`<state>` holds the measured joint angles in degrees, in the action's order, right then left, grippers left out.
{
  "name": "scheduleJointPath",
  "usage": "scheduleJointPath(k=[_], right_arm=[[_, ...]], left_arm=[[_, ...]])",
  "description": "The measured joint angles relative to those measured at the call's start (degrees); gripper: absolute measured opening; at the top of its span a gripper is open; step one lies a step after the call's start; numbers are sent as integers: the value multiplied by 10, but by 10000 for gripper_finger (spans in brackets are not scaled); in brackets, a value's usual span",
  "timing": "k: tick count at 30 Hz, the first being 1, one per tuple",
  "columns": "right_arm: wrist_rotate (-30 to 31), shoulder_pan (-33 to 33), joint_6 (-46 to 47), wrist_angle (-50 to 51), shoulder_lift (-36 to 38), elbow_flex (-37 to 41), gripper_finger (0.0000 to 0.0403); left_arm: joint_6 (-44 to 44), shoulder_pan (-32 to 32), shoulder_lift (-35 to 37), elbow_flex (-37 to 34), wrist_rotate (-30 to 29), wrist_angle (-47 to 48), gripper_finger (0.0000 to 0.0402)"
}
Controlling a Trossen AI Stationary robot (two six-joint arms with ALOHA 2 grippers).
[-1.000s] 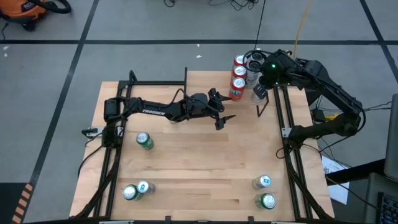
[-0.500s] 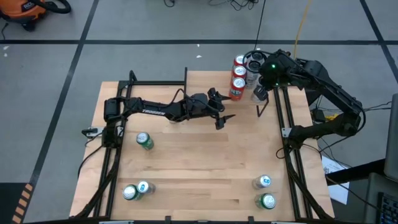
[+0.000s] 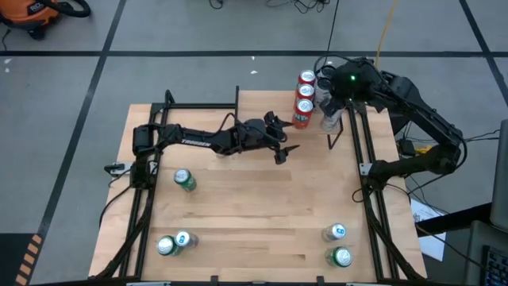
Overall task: Place canned beverage on shelf
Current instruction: Adjust the white-blue soda cans on the shelf
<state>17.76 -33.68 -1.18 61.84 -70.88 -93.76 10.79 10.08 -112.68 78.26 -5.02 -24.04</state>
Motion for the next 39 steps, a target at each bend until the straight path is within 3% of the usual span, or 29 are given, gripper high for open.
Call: scheduleJointPath(k=[14,39], right_arm=[[0,-54,-13,-18,-78,0,0],[6,-61,-4,50,-62,-1,0]], left_arm=[[-11,1,0,0,0,28,376],[-15,9,0,0,0,28,376]])
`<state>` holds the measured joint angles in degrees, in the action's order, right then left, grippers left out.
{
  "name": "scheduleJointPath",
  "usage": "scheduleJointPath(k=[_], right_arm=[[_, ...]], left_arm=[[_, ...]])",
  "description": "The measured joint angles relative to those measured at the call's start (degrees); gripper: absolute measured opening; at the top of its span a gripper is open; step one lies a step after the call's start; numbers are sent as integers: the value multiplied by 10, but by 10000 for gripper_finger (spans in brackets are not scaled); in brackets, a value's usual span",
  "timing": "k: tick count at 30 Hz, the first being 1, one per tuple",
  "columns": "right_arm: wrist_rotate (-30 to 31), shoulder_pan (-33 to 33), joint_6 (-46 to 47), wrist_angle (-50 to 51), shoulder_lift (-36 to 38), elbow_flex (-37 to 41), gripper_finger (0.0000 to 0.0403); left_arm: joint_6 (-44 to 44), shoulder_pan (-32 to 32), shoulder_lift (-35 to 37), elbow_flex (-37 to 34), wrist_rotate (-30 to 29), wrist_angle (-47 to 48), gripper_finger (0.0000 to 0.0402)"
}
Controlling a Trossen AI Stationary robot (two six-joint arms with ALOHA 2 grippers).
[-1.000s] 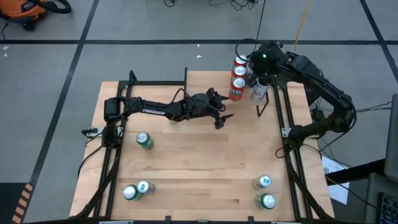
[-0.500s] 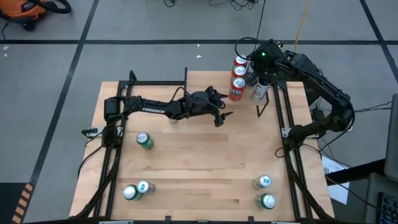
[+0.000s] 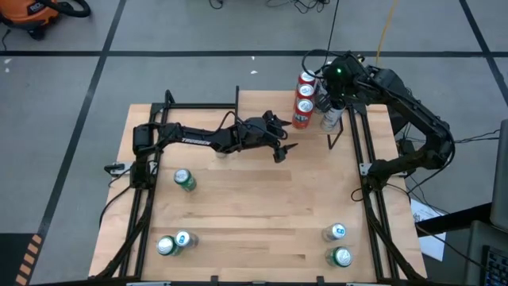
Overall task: Place canned beverage on shelf
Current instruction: Adjust the white-blue soda cans on the shelf, then put the top blue soda can on the shelf
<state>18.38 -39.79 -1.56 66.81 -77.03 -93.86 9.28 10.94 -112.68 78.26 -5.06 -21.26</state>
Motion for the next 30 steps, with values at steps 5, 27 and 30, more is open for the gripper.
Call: scheduleJointPath(k=[5,27,30], right_arm=[[25,0,5,21,0,0,0],[8,52,28,-37,51,3,0],[9,67,30,-43,52,3,0]], left_arm=[[0,0,0,0,0,8,376],[0,31,0,0,-19,8,376],[0,38,0,0,-19,8,376]])
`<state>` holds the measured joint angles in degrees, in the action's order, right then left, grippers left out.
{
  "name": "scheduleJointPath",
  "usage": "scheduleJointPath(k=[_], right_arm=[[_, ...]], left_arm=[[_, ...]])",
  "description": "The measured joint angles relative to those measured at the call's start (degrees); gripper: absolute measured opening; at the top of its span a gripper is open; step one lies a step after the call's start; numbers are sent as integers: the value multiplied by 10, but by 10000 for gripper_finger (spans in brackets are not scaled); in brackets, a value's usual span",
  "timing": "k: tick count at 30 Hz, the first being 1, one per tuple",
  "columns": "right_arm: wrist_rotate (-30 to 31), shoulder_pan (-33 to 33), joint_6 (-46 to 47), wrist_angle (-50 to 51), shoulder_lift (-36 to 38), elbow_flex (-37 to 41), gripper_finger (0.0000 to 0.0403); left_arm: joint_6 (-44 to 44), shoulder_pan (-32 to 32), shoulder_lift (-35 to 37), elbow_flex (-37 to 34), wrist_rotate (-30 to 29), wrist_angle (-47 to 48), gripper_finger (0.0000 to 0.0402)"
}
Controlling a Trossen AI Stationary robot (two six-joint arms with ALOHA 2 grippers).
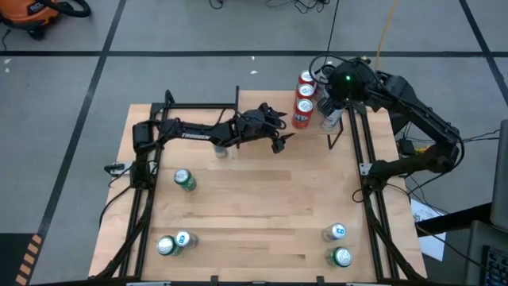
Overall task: Place canned beverage on shelf
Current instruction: Put the top blue soda can on the shelf
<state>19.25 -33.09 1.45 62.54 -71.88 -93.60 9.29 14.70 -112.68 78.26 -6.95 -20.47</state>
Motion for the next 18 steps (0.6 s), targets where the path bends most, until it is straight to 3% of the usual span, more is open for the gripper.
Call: scheduleJointPath(k=[8,13,18], right_arm=[[3,61,53,-48,12,0,0],[10,144,54,-67,43,6,0],[95,257,64,-134,92,79,0]], left_arm=[[-3,10,-8,1,6,-20,376],[-15,-6,-15,0,-7,43,371],[7,-29,7,0,-79,110,338]])
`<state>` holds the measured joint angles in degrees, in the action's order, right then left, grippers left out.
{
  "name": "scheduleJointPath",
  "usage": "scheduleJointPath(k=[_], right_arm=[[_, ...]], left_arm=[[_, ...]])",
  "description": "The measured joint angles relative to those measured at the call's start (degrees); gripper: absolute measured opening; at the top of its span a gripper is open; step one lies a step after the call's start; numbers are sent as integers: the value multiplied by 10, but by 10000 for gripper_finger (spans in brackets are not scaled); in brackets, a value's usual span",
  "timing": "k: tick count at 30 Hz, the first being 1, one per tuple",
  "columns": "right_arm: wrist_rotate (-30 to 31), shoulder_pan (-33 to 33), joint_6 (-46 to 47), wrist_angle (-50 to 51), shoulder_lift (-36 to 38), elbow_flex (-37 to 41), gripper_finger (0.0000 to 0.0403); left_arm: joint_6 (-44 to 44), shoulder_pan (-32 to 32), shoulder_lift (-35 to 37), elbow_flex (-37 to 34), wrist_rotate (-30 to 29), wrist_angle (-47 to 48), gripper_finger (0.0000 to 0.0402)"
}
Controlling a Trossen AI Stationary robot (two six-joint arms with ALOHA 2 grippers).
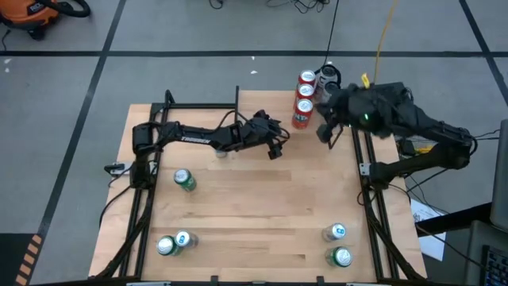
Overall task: Place canned beverage on shelf
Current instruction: Put the top blue soda can on the shelf
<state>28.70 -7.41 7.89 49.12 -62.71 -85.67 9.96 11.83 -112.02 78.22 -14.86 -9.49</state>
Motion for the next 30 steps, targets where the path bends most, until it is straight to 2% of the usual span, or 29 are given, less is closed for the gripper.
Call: scheduleJointPath(k=[3,9,12,17,24,30], right_arm=[[31,54,4,-81,26,72,0],[33,140,2,-213,35,194,0],[107,197,-21,-273,31,234,0],[241,282,-46,-302,32,248,0],[284,357,-37,-299,30,249,0],[434,411,-35,-290,18,249,0]], left_arm=[[13,-7,13,1,-20,10,316],[13,16,14,1,-20,14,285],[14,36,14,0,6,-4,274],[30,57,9,0,102,-79,251],[39,73,-12,0,105,-107,235],[34,75,-29,1,119,-143,235]])
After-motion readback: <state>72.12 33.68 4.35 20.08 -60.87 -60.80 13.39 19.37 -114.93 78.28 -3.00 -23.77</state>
